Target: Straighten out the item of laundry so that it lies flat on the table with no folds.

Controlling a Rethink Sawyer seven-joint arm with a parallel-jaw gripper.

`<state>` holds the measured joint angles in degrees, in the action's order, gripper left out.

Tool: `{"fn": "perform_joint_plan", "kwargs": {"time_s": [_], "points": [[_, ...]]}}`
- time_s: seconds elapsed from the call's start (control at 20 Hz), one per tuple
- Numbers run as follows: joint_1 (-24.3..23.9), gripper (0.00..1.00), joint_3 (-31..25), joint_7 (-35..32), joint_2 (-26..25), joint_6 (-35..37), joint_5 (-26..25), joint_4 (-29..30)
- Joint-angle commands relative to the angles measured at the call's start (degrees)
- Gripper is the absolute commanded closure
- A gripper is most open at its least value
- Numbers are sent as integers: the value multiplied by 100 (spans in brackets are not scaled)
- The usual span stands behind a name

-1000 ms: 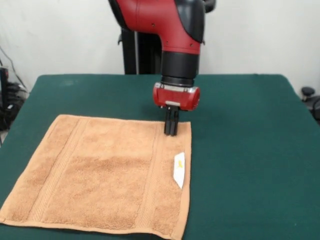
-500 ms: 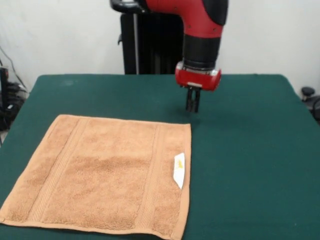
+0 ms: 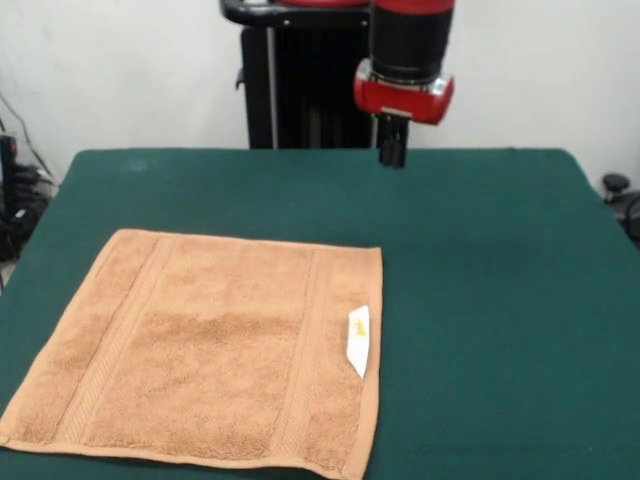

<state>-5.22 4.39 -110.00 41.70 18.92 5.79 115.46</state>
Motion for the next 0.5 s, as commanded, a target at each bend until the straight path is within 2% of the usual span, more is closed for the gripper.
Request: {"fn": "perform_joint_plan", "kwargs": {"time_s": [0.05, 0.5], "points": [[308, 100, 99, -809, 322, 1259, 96, -1168], [328, 100, 158, -794, 117, 1713, -32, -1897]]}}
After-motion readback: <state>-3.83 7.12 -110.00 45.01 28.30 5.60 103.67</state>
